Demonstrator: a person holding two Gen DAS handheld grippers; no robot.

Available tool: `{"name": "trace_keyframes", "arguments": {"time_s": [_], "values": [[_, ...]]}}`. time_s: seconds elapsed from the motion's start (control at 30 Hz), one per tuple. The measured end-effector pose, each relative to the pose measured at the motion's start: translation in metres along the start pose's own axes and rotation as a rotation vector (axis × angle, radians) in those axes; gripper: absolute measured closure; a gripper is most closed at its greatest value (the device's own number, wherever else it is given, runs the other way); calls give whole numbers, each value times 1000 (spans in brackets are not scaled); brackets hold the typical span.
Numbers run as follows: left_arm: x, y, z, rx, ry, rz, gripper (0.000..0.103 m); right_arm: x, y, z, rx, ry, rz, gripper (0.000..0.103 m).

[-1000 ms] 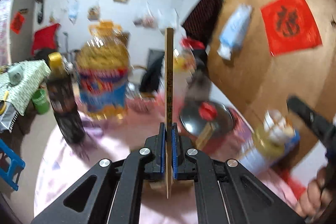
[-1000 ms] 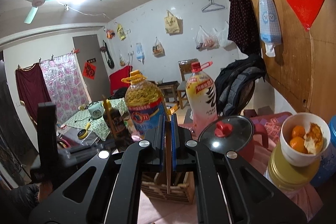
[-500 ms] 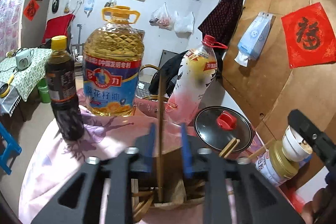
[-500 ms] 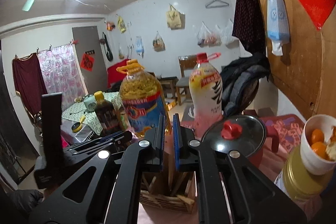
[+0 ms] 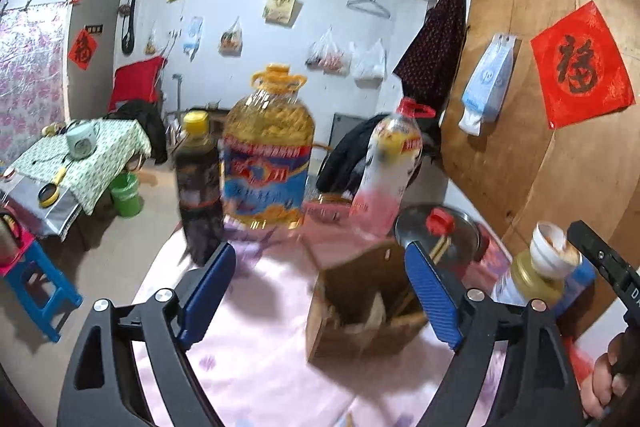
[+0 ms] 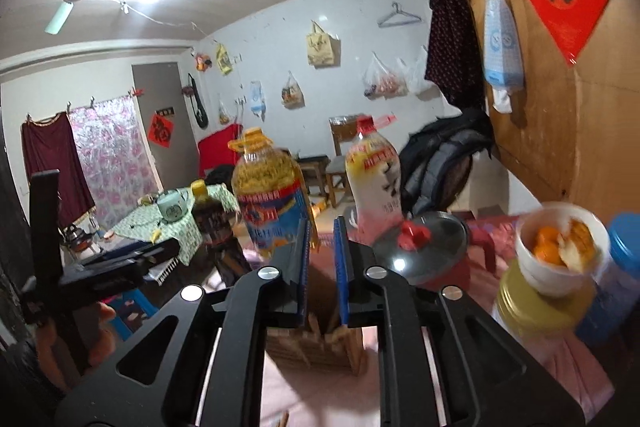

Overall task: Organize utensils
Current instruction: 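Open the left tool over the holder while the right tool releases its chopstick, then move both open tools back to the last loose chopsticks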

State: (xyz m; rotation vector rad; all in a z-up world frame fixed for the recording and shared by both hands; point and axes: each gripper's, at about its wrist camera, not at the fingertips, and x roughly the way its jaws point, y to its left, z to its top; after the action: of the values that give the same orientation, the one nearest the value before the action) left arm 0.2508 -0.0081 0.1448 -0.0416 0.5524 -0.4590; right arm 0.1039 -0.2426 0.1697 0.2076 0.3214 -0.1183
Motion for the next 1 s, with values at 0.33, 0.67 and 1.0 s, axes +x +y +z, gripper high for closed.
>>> {"name": "trace_keyframes", "arguments": {"time_s": [0.33,0.67,1.0], "values": [[-64,20,-71,-28,136,43,7,-78,8,-66,-8,78,-44,45],[-95,36,-143,-47,270,79,7,-114,10,-131,33,228,-49,44],[-104,52,-191,-78,398,142,7,-97,44,-206,-159,444,2,45]]}}
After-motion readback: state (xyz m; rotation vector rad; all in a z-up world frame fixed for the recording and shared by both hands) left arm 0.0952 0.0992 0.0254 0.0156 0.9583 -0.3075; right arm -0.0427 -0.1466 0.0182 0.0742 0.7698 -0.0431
